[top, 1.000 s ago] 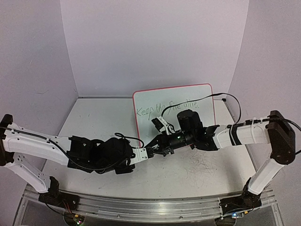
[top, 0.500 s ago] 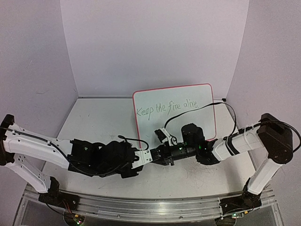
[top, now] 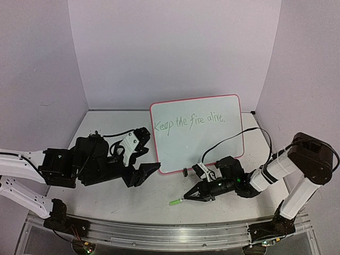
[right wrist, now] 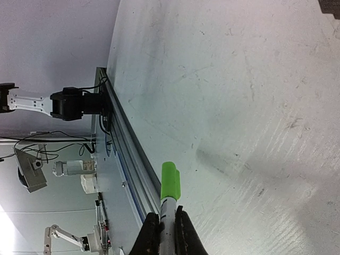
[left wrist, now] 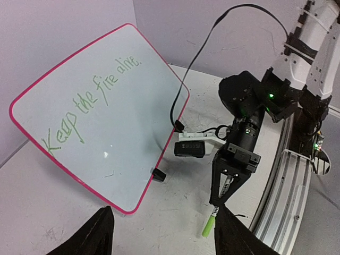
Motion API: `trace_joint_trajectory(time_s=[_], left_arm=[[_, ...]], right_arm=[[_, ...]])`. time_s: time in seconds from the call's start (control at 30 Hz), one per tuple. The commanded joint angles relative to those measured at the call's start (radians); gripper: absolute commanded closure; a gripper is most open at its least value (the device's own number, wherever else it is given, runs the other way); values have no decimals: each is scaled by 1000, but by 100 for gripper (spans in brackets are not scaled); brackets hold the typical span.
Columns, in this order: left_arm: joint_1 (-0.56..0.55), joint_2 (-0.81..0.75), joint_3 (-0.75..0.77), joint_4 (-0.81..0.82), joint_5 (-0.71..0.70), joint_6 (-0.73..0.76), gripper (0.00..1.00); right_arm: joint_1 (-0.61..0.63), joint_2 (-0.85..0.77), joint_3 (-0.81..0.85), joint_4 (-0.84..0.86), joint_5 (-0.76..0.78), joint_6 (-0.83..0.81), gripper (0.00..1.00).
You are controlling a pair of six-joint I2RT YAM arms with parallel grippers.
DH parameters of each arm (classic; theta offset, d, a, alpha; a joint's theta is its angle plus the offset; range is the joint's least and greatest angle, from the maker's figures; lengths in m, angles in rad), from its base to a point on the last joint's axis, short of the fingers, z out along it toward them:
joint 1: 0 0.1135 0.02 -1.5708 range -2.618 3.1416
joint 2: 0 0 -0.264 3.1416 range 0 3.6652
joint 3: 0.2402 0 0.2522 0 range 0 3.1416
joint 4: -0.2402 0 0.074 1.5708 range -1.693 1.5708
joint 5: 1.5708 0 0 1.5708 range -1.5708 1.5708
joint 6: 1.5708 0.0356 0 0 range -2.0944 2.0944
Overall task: Write a sentence on the whiteboard
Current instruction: Put down the whiteboard marker at the center of the board, then reset both arms
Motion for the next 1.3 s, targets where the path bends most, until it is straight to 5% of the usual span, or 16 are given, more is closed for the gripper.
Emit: trace_joint_trajectory(time_s=[0.0, 0.43, 0.77, 1.0, 1.27], left_arm=[[36, -7, -17, 42, -8, -121, 34], [66, -38, -34, 50, -55, -189, 34], [111, -116, -56, 27, -170, -247, 27], [168, -165, -46, 3, -233, -278, 19], [173, -222, 95, -86, -257, -242, 14]], right_arm=[[-15, 21, -12, 65, 51, -25, 92], [-63, -2, -94, 35, 177, -3, 65], [-75, -420, -52, -563, 640, -81, 35], [-77, -780, 119, -976, 938, -134, 5], [-77, -840, 498, -1306, 1101, -305, 2]])
